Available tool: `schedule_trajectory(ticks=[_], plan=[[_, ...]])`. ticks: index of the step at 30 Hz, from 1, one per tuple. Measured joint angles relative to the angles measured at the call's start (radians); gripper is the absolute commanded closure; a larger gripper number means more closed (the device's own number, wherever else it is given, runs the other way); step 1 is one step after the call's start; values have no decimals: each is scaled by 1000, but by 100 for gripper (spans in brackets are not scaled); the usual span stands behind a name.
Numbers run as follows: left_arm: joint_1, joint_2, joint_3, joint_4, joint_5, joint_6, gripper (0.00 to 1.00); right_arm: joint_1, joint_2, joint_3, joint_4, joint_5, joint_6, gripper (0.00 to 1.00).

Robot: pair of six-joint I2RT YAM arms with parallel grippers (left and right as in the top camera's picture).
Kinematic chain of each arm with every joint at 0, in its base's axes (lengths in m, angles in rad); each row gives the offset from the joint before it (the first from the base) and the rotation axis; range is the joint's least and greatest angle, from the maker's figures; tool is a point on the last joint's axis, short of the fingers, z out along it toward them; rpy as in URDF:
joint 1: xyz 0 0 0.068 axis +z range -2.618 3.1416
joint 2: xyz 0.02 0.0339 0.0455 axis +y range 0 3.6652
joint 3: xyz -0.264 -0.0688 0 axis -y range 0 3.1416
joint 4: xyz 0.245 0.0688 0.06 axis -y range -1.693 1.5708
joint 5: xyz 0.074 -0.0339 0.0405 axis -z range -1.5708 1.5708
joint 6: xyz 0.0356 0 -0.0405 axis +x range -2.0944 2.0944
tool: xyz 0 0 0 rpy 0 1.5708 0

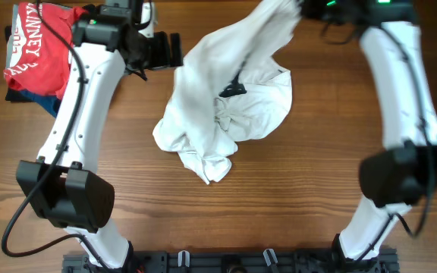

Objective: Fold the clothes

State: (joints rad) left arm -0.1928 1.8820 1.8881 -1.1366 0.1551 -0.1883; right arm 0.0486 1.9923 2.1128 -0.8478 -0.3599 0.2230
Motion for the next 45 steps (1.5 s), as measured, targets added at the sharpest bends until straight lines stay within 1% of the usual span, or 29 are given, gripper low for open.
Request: schedule_trajectory(ticks=[3,7,10,18,21,24,25,28,34,36,40,45], plan=[[-57,0,0,-1,23,70,0,-71,-49,14,-5,6,-8,96],[-156,0,0,3,34,150,0,-145,-40,13,-32,21,-16,96],[-241,0,0,16,43,198,0,-172,-27,8,-35,27,-19,96],[-381,16,0,71,53,237,0,-177,-24,5,-50,28,-23,96],[-424,68,0,118,53,240,0,-177,-24,5,-50,28,-23,96],[-461,152,0,189,51,240,0,-177,-24,5,-61,28,-23,96],[-475,202,0,234,45,240,0,-178,-24,5,-71,28,-23,96],[-481,281,-1,323,35,235,0,-177,-24,5,-77,29,-26,96],[-481,353,-5,452,14,212,0,-178,-24,5,-80,39,-26,96],[-487,365,-5,520,-34,192,0,-178,-24,5,-80,40,-26,96],[-496,397,-5,603,-123,174,0,-177,-24,5,-80,41,-26,96],[-500,458,-5,606,-171,166,0,-178,-24,5,-80,44,-27,96]])
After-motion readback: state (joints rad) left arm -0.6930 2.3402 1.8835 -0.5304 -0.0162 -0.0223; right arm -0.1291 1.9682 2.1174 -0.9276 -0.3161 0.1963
